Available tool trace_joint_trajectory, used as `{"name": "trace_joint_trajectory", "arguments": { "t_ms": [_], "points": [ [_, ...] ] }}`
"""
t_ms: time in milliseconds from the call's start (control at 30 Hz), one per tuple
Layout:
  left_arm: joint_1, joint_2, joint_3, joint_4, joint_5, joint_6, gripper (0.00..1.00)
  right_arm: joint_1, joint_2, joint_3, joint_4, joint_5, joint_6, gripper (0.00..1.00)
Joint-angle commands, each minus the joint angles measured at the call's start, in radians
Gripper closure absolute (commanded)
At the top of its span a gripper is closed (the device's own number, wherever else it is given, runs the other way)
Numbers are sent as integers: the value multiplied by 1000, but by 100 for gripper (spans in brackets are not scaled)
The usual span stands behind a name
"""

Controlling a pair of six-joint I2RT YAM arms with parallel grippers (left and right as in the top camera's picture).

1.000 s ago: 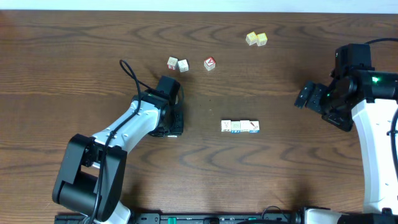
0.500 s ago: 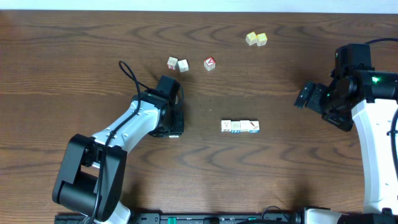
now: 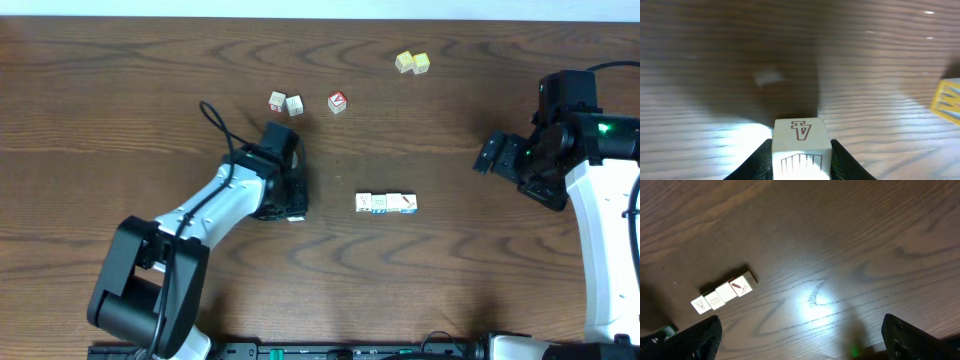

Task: Lift 5 blocks
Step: 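Close the left gripper on the 'A' block and lift it, then carry the 'A' block to the left end of the row and lower it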

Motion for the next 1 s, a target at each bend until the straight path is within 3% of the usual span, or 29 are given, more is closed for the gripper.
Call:
{"name": "trace_joint_trajectory", "arguments": {
  "t_ms": [0,400,967],
  "points": [
    [-53,5,-3,43,11,-89,67,-2,-5,13,0,0,0,1],
    [-165,5,-3,252,-53,-200,67,-2,-5,13,0,0,0,1],
    [-258,5,-3,294,-214,-244,67,-2,-5,13,0,0,0,1]
  ]
}}
